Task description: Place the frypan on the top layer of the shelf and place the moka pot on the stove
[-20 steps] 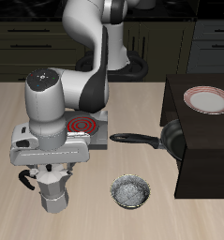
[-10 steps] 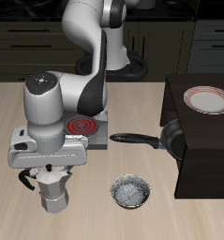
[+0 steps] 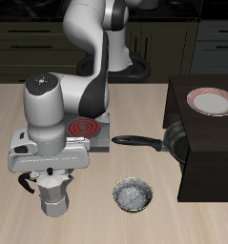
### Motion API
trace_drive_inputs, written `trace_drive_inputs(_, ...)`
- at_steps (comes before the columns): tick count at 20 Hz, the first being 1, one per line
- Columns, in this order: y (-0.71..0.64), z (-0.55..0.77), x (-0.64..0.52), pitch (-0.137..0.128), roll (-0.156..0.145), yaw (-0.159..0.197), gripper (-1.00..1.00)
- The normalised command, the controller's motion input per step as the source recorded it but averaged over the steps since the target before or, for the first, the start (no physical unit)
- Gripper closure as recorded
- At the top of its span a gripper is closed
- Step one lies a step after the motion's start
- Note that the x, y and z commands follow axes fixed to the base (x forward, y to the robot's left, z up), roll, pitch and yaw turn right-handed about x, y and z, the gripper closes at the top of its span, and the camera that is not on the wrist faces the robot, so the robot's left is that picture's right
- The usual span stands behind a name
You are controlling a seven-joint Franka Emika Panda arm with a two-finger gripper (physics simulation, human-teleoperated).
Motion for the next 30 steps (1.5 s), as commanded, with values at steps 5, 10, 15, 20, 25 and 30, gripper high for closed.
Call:
trace_drive_inputs(5,-0.02,0.09,-0.03,-0.023,0.013,0.016,1.00)
trace_drive_inputs(10,-0.03,0.15,-0.15,-0.031,0.000,0.015,1.00)
trace_drive_inputs(15,-0.07,0.26,-0.29,-0.052,-0.007,-0.003,1.00)
trace_drive_inputs(20,-0.12,0.23,-0.37,-0.053,0.007,0.014,1.00)
trace_drive_inputs(25,-0.10,0.21,-0.48,-0.051,0.016,-0.003,1.00)
trace_drive_inputs(30,-0.06,0.22,-0.52,-0.095,-0.004,0.030,1.00)
